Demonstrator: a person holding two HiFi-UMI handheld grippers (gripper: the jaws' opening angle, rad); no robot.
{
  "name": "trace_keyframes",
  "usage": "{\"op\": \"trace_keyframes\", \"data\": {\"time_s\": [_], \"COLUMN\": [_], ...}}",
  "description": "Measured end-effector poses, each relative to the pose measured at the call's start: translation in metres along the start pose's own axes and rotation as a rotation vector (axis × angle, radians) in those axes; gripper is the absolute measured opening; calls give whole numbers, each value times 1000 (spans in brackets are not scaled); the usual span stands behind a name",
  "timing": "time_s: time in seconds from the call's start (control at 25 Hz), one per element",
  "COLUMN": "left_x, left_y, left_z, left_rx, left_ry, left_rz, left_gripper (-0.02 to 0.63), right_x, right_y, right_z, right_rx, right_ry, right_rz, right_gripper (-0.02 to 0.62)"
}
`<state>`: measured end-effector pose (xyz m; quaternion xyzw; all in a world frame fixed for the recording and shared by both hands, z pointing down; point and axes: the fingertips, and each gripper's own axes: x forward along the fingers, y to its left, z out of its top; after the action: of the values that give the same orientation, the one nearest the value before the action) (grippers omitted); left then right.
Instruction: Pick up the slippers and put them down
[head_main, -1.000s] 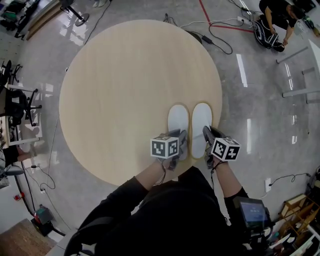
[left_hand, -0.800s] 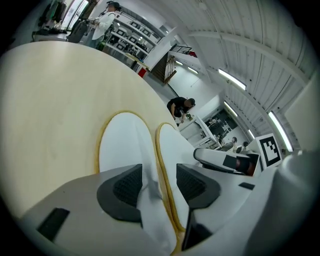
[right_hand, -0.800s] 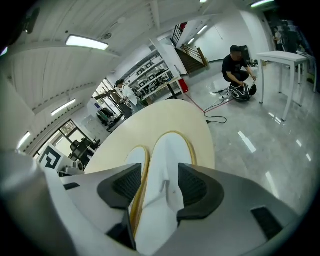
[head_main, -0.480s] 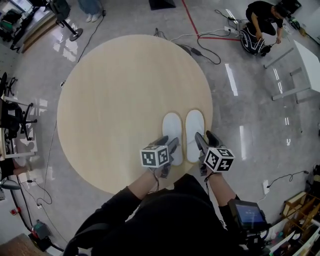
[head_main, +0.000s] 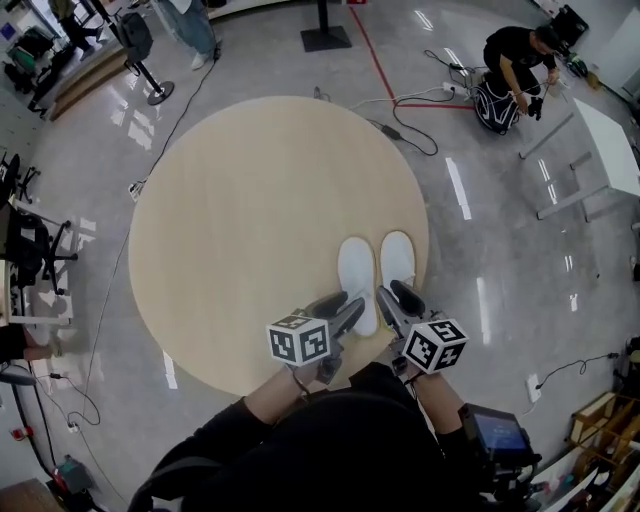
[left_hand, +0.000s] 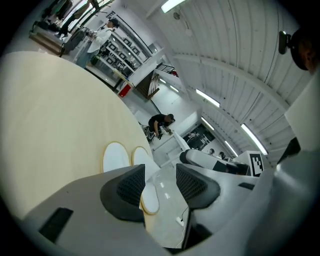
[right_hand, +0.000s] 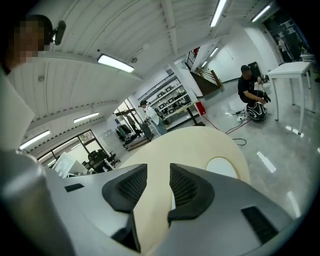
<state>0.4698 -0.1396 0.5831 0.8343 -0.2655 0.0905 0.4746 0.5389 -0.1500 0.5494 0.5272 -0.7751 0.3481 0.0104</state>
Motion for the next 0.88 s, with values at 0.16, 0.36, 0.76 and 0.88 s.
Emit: {"op": "trace_keyframes", "data": {"time_s": [0.16, 0.36, 0.76, 0.88], "left_x": [-42, -111, -180, -192], "left_y": [-14, -27, -37, -36], "left_z": [18, 45, 28, 22], "left_rx": [84, 233, 234, 271], "left_ry": [-71, -217, -241, -225], "left_rz": [-23, -26, -146, -143], "left_gripper": [207, 177, 32, 32], "right_x": [-3, -12, -42, -51], "right_y": [52, 125, 190, 202], "right_z": [2, -2, -11, -17], "right_rx": [-27, -179, -274, -270], "right_ry": [-33, -63, -156, -195], "right_rz": [103, 204, 153, 140], "right_gripper": [18, 15, 15, 15]}}
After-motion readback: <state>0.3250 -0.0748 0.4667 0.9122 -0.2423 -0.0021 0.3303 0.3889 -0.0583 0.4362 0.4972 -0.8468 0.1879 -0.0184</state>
